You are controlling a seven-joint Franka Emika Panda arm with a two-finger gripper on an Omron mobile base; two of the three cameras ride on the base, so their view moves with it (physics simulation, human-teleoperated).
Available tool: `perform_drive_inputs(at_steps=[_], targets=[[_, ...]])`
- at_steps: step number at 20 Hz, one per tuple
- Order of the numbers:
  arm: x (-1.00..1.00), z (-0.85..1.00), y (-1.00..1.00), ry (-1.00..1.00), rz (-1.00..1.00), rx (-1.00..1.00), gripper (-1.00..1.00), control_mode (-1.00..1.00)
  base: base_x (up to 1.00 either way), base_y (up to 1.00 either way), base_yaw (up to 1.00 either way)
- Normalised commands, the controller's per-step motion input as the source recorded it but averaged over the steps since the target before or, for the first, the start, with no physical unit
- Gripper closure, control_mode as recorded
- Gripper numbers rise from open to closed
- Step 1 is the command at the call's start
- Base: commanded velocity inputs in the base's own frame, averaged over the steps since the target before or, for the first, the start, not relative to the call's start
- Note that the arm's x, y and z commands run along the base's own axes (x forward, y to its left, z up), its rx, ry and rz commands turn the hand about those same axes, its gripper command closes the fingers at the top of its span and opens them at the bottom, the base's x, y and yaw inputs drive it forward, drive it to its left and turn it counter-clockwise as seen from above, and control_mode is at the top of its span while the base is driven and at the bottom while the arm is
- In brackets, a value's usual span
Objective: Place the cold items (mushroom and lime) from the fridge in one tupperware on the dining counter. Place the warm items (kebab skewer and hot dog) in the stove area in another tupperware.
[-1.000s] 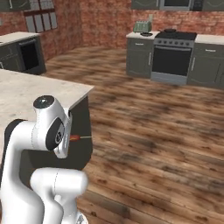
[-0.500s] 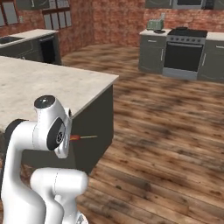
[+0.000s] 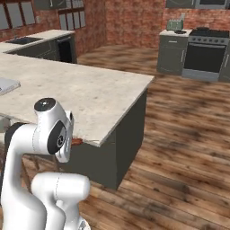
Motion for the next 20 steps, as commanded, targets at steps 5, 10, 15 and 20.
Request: perform_drive_inputs(at_steps=[5,10,15,20], targets=[[0.0,0.0,0.0,0.0,0.0,0.0,1.0,1.0,-0.24,1.0,-0.08],[0.0,0.0,0.0,0.0,0.0,0.0,1.0,1.0,0.0,1.0,-0.25],[0.0,0.0,0.0,0.0,0.0,0.0,1.0,1.0,-0.02,1.0,-0.23],[0.0,0.0,0.0,0.0,0.0,0.0,1.0,1.0,-0.07,0.98,-0.18]])
